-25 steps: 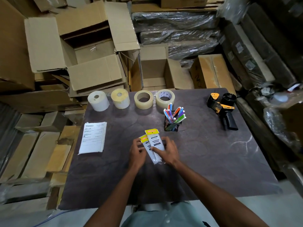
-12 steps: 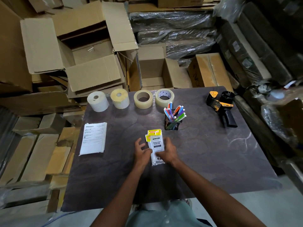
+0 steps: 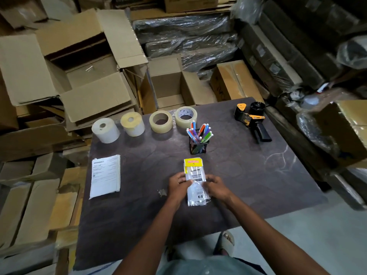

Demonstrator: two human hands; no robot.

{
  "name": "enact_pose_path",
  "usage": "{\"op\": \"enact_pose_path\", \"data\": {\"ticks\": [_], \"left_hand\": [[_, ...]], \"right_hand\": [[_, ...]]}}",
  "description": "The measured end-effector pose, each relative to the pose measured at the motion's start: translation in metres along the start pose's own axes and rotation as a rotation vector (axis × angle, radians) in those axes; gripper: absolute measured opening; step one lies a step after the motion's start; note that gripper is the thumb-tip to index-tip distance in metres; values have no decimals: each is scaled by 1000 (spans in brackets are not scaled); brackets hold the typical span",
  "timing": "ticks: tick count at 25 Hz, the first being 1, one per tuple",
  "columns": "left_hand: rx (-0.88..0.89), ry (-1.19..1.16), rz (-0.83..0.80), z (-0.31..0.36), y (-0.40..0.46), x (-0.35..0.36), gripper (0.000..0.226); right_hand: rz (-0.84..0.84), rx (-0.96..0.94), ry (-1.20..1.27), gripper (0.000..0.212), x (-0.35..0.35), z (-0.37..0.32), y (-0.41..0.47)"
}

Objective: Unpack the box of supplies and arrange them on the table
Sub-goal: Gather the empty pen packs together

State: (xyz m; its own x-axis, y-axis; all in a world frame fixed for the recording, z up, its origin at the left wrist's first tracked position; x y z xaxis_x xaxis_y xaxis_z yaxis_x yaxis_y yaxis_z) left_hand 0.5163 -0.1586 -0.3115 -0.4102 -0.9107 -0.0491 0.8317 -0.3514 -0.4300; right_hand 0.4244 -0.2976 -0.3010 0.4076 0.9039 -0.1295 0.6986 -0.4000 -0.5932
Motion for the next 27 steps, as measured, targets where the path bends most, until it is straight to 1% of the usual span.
{"op": "enact_pose_path", "data": {"ticks": [4, 9, 12, 18, 21, 24, 27], "left_hand": [[8, 3, -71, 9, -5, 29, 29], [9, -39, -121, 16, -21, 83, 28], [7, -42, -102, 23, -28, 116, 25], [-1, -25, -31, 18, -62, 195, 31], [25, -56, -9, 21, -73, 232, 27], [0, -85, -7, 15, -90, 268, 22], [-11, -54, 4, 10, -93, 298, 24]], "right_hand": [[49, 44, 129, 18, -27, 15, -15], [98, 30, 269, 17, -87, 21, -30], [87, 26, 343, 16, -121, 22, -38], [31, 27, 360, 21, -201, 45, -37], [11, -1, 368, 22, -239, 51, -38], [19, 10, 385, 22, -278, 67, -46], [19, 25, 408, 23, -312, 79, -47]]}}
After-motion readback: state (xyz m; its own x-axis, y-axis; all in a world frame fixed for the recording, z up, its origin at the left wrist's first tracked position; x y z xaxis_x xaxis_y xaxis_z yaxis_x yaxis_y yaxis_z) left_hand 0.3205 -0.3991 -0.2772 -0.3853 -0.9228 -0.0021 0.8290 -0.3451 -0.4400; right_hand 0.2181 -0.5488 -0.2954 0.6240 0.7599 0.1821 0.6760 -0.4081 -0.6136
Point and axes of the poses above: each hand's wrist, its own y-axis towards the middle knuckle, its own x-axis out of the palm, z = x × y, the point moved 8 cm from there along y, towards the middle knuckle, and after that the axes turned 2 degrees about x, right-handed, at the moved point
